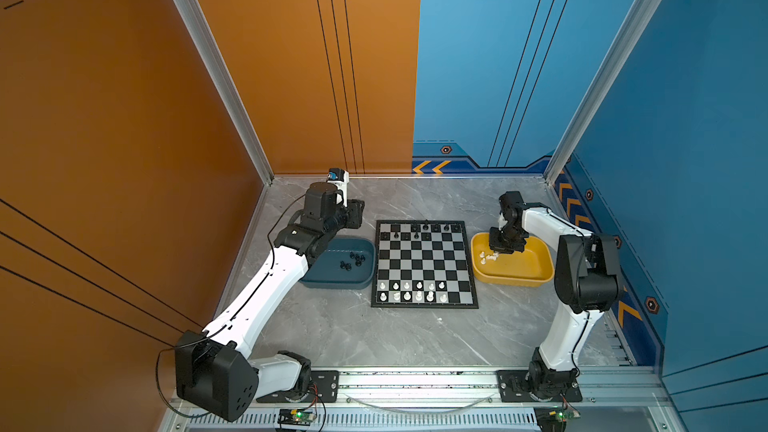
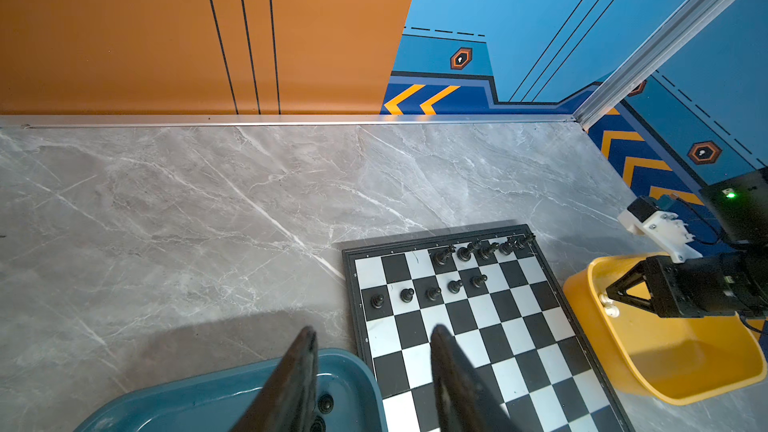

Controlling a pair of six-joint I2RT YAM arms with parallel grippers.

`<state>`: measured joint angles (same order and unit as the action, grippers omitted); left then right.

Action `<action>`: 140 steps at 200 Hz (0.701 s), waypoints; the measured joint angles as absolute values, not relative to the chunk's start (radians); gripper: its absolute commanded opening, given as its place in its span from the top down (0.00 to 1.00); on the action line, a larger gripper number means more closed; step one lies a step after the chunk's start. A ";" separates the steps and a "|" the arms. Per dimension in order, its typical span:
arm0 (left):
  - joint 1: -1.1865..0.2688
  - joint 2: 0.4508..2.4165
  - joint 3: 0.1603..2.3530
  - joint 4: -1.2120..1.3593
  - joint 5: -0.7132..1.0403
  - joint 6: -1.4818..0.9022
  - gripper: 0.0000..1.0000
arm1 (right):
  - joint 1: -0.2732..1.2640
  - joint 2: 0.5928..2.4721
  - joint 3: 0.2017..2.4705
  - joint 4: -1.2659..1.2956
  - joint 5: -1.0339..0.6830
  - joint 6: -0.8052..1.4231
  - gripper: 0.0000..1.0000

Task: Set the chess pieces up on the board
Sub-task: 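Lift the white pawn out of the yellow tray with the right gripper, then carry the white pawn with the right gripper to the board's nearer corner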

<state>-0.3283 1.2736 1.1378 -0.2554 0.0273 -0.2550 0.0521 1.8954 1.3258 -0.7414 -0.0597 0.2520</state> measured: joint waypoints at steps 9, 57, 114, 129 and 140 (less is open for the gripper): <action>-0.328 1.274 1.138 -0.256 0.027 -0.255 0.54 | 0.052 1.884 1.326 -0.746 -0.056 0.252 1.00; -0.328 1.274 1.138 -0.255 0.027 -0.255 0.54 | 0.063 1.695 1.326 -0.796 -0.037 0.267 1.00; -0.328 1.272 1.129 -0.252 0.028 -0.252 0.54 | 0.270 1.472 1.301 -0.894 -0.006 0.324 1.00; -0.328 1.271 1.126 -0.251 0.028 -0.252 0.54 | 0.355 1.438 1.274 -0.915 -0.003 0.352 1.00; -0.328 1.271 1.121 -0.247 0.029 -0.252 0.54 | 0.416 1.419 1.248 -0.925 -0.001 0.377 1.00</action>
<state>-0.3283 1.2713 1.1213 -0.2466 0.0288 -0.2516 0.4156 1.4193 1.2480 -0.9249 -0.0013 0.3767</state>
